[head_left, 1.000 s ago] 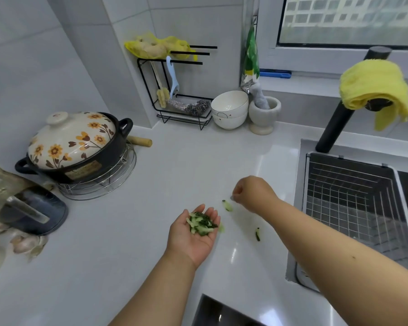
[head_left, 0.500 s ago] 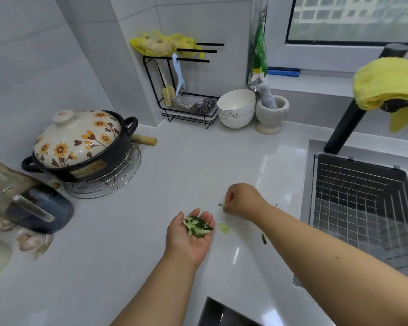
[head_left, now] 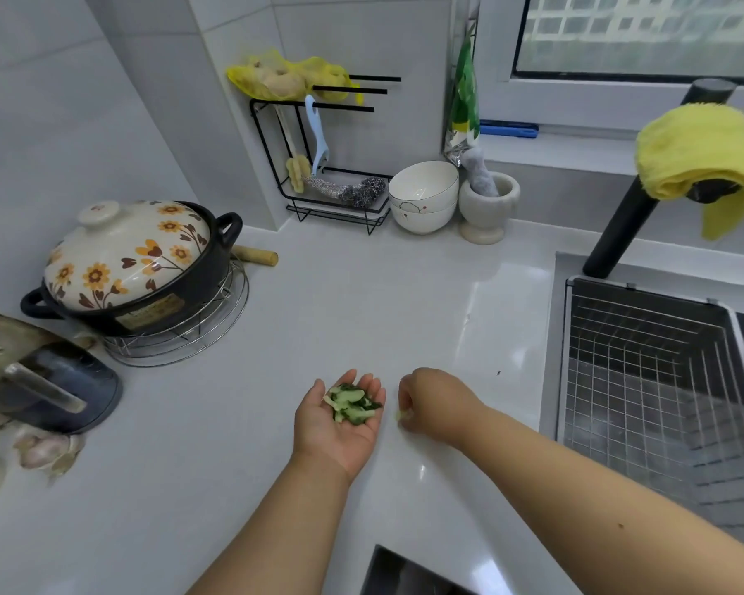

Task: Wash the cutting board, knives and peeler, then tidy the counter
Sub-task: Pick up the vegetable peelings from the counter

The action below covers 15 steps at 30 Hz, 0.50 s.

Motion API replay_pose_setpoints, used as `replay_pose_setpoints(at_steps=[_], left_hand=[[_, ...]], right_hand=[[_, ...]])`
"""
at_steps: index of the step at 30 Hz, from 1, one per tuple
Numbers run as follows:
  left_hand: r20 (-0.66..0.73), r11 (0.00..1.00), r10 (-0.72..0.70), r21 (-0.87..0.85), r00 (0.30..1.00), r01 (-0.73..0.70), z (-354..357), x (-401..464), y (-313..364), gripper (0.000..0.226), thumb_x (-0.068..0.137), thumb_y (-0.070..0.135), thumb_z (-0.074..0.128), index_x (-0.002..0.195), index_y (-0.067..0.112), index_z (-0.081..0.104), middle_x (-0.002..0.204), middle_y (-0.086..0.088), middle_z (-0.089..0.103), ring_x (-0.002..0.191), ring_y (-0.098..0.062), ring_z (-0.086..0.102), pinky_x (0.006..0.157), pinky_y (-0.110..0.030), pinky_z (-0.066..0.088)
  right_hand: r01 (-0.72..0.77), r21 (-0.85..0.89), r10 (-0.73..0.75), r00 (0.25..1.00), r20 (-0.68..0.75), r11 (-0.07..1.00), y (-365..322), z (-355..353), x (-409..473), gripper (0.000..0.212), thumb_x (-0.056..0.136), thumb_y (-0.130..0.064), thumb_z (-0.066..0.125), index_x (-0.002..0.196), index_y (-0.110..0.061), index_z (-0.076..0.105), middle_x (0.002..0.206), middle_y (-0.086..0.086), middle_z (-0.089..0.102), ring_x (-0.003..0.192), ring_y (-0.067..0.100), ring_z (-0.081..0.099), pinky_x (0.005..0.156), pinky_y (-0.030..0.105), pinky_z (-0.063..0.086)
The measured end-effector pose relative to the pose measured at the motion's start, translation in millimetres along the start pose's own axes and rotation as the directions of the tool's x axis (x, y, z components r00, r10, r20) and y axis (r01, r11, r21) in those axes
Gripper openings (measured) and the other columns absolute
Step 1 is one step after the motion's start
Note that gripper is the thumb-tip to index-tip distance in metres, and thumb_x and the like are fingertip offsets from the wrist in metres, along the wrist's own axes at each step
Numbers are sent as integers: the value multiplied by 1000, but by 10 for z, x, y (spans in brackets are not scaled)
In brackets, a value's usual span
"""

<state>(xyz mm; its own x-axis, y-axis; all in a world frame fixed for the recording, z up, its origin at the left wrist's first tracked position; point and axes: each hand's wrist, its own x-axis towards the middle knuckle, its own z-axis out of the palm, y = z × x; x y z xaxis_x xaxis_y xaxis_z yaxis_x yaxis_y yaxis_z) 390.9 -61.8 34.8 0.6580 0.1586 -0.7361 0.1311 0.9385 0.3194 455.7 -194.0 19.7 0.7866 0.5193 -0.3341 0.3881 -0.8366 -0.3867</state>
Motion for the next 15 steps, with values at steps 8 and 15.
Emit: replay_pose_setpoints(at_steps=[8, 15], left_hand=[[-34, 999, 14, 52, 999, -12, 40, 18, -61, 43, 102, 36, 39, 99, -1, 61, 95, -21, 63, 86, -32, 62, 76, -42, 53], [74, 991, -120, 64, 990, 115, 240, -69, -294, 44, 102, 36, 40, 100, -2, 63, 93, -22, 66, 86, -34, 63, 80, -44, 53]], right_hand=[[-37, 386, 94, 987, -130, 922, 63, -250, -60, 13, 81, -13, 66, 72, -19, 60, 70, -9, 58, 65, 10, 54, 55, 16, 43], [15, 488, 90, 977, -191, 873, 36, -611, -245, 10, 89, -19, 65, 81, -19, 71, 74, -4, 69, 69, 12, 65, 64, 27, 52]])
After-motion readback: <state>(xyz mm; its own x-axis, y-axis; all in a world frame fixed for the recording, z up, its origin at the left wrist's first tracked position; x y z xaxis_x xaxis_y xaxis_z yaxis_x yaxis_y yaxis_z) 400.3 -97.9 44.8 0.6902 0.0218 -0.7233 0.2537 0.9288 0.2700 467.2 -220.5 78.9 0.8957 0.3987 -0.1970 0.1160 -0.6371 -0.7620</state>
